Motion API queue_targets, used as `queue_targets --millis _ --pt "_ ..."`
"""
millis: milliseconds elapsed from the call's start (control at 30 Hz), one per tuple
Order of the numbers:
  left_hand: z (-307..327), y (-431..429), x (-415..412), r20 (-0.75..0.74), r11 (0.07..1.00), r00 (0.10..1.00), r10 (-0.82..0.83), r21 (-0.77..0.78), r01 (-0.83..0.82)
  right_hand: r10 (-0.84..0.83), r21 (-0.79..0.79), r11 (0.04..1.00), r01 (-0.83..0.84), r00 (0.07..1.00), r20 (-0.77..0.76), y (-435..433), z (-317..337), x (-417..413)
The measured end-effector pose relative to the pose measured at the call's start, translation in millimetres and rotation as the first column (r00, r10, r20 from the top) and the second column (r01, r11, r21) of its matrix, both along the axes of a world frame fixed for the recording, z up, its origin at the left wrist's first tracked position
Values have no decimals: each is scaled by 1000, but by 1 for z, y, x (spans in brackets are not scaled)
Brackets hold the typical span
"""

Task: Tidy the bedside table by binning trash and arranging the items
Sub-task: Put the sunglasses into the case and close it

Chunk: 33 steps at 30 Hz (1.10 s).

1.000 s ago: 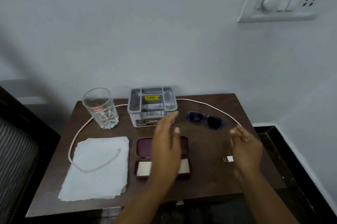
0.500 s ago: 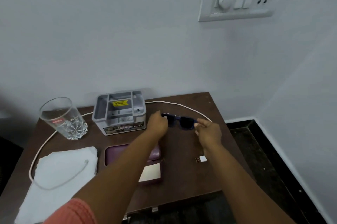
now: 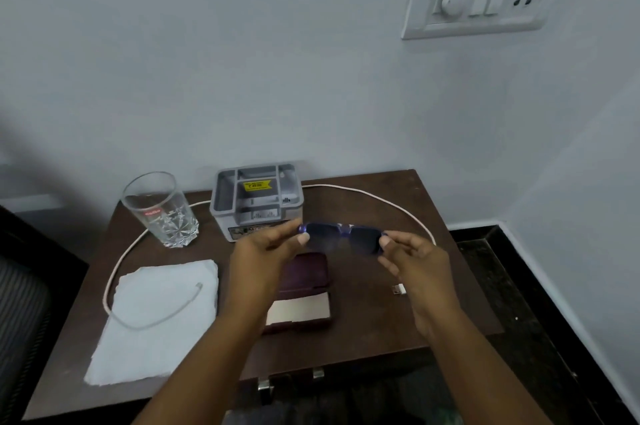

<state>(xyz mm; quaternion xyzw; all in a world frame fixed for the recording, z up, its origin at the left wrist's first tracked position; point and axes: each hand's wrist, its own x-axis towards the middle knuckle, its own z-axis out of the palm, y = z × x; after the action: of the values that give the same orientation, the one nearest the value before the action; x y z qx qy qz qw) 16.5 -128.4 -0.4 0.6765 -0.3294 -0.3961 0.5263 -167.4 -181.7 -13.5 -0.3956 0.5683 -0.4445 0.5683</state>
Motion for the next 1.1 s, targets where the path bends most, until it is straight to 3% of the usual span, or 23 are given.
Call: queue_targets --millis 267,400,600,733,1100 --pt "-15 62 46 -2 984 991 136 116 -135 177 61 983 -176 984 -7 42 -13 40" --pt "-29 74 49 155 970 980 126 186 -154 226 86 973 -213 955 -191 46 -25 47" --pt "-39 79 46 359 976 931 64 173 -134 263 18 956 -291 833 -486 48 -31 49" --pt "-43 83 43 449 972 893 48 183 -144 259 -19 947 -322 792 -554 49 -34 49" --pt "-45 85 38 509 961 859 50 209 -180 278 -18 921 -390 688 -671 48 -34 54"
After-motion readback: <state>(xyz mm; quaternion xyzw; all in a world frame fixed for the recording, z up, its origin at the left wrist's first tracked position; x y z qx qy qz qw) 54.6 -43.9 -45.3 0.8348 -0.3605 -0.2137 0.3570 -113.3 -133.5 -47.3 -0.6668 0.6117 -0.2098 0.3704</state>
